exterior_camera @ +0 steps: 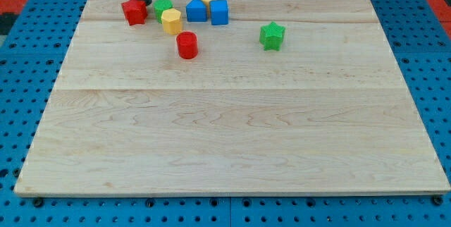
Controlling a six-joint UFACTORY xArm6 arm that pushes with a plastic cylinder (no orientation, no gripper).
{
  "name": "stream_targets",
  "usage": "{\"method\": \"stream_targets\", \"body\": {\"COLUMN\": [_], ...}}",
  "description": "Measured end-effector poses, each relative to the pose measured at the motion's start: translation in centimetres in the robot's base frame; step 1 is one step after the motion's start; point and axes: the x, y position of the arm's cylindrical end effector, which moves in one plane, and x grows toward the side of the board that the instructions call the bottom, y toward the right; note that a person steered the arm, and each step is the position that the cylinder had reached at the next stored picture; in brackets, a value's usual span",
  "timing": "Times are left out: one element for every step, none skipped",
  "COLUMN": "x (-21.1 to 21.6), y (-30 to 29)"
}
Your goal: Separate the heart from the blue blocks
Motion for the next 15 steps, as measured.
{"method": "stream_targets", "body": {"x": [0.6, 0.8, -1.9, -1.9, -0.8, -0.9, -0.9, -1.6, -1.0, 0.2, -0.6, 0.4, 0.7, 1.2, 3.8], "y": [-0.2, -0.2, 0.7, 6.7, 11.0, 15.5, 17.9, 19.9, 23.2, 23.2, 24.6, 24.5, 24.4, 22.6, 22.4]}}
